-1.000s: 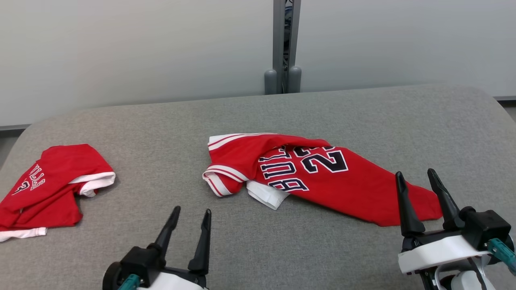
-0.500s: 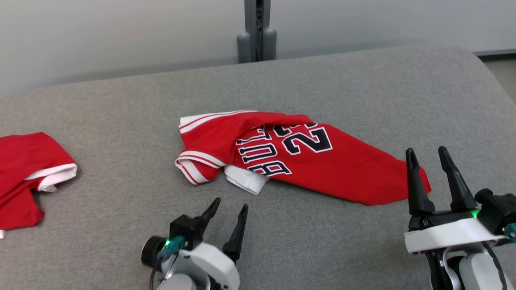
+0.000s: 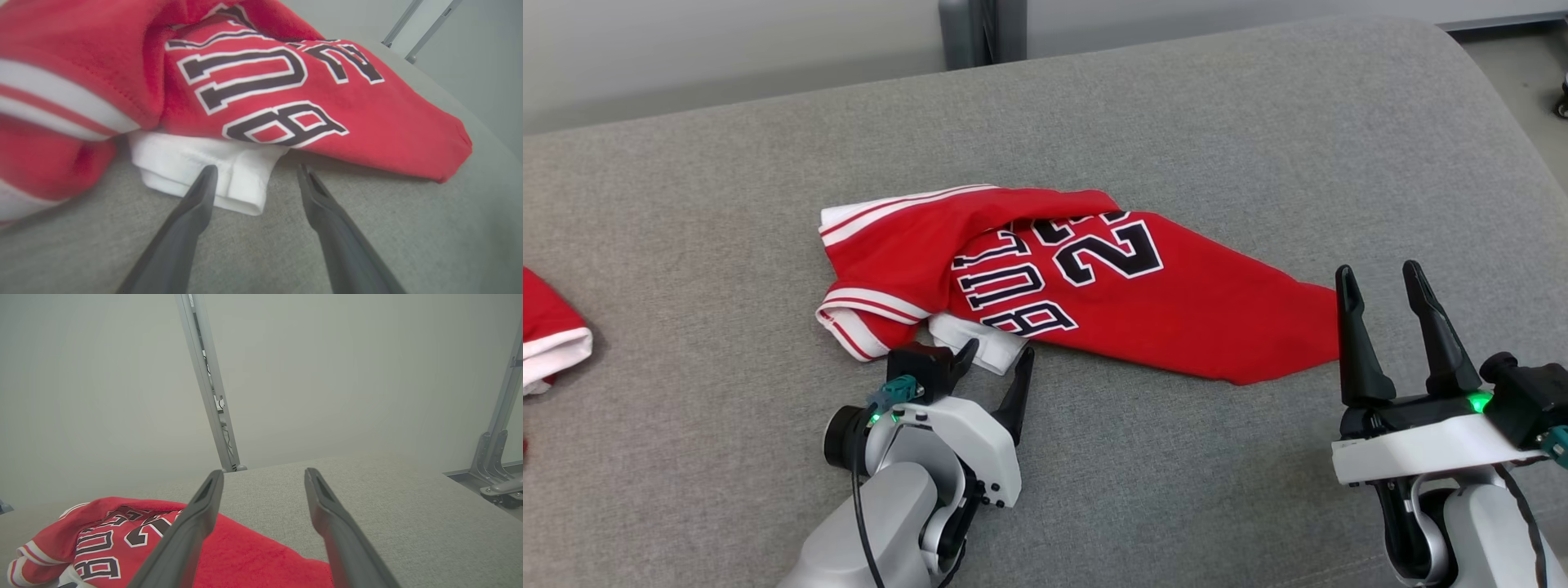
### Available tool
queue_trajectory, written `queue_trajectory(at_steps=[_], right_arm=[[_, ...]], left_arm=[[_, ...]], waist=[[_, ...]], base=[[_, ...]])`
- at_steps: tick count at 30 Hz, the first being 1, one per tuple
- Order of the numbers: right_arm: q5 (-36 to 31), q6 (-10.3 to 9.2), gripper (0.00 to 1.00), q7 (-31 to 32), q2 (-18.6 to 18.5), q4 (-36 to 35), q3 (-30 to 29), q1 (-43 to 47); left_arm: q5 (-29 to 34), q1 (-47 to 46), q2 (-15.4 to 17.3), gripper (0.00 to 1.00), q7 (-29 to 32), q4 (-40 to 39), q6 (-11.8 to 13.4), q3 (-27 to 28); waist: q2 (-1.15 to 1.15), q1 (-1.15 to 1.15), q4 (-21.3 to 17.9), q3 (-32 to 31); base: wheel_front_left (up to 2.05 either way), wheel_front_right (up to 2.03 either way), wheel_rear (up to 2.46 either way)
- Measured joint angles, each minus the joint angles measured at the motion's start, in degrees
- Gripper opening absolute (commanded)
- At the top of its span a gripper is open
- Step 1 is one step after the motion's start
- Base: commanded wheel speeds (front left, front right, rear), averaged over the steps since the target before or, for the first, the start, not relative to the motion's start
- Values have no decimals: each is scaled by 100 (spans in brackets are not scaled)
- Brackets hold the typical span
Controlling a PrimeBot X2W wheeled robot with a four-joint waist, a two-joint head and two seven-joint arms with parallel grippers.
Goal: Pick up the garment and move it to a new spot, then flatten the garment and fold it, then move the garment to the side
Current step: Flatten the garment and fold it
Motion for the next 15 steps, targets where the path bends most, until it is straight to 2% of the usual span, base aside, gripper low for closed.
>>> queue_trajectory(at_steps=[6, 11, 13, 14, 15], right_arm=[[0, 0, 100, 0, 19, -29, -29, -46], [-1, 0, 100, 0, 30, -30, -49, -58], [-9, 0, 100, 0, 34, -29, -58, -70], [-10, 0, 100, 0, 35, -25, -57, -70], [-19, 0, 100, 0, 37, -23, -57, -70]], left_arm=[[-243, -327, -4, 100, 37, 436, 246, -483], [-313, -453, -13, 100, -41, 644, 291, -722], [-352, -503, -25, 31, -92, 722, 293, -820], [-375, -522, -26, 0, -109, 759, 293, -871], [-375, -545, -22, 0, -125, 797, 293, -923]], waist=[[0, 0, -70, 113], [0, 0, -51, 143], [0, 0, -27, 147], [0, 0, -15, 146], [0, 0, -2, 143]], base=[[0, 0, 0], [0, 0, 0], [0, 0, 0], [0, 0, 0], [0, 0, 0]])
